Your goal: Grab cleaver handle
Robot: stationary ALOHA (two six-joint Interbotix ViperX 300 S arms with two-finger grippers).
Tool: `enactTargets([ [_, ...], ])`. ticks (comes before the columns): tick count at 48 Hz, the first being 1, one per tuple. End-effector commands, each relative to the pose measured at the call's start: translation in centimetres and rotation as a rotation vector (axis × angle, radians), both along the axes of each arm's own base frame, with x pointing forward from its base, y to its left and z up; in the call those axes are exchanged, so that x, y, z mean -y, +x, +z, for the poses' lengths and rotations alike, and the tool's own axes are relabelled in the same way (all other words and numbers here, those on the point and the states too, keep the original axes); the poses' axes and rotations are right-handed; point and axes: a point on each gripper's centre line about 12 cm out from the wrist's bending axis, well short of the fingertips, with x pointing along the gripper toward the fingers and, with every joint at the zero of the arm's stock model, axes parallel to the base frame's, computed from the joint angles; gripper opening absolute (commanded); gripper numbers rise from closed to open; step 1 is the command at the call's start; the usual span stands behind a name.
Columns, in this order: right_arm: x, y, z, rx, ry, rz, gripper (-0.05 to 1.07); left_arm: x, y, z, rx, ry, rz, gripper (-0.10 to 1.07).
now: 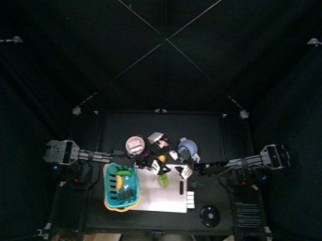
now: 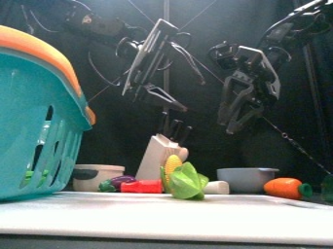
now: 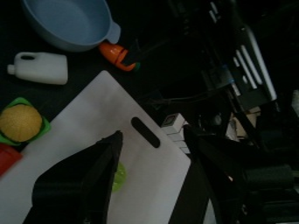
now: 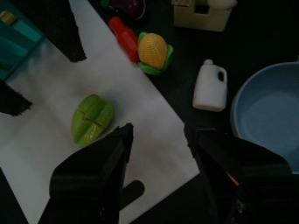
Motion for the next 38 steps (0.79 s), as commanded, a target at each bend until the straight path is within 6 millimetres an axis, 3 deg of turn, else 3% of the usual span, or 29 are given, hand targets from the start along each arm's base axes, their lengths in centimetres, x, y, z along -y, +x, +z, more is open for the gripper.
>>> enactTargets([
  [1, 0.1, 0.0, 2.1, 0.064, -0.010, 0.009, 0.85, -0.2, -0.4, 2.2, 0.066, 0.113, -0.060, 0.92],
  [12, 0.2, -0.3, 5.0, 0.147, -0.028, 0.020, 0.85, -1.5, -1.7, 5.3, 0.169, 0.218, -0.082, 0.92],
  [25, 1.9, 0.7, 7.7, 0.211, -0.130, 0.017, 0.85, -5.2, -6.6, 7.4, 0.222, 0.339, -0.023, 0.92],
  [30, 3.2, 1.1, 8.7, 0.233, -0.148, -0.017, 0.85, -6.3, -8.4, 7.8, 0.250, 0.371, -0.004, 0.92],
  [38, 5.2, 1.6, 8.3, 0.215, -0.150, -0.082, 0.85, -8.3, -10.8, 7.5, 0.238, 0.441, 0.038, 0.92],
])
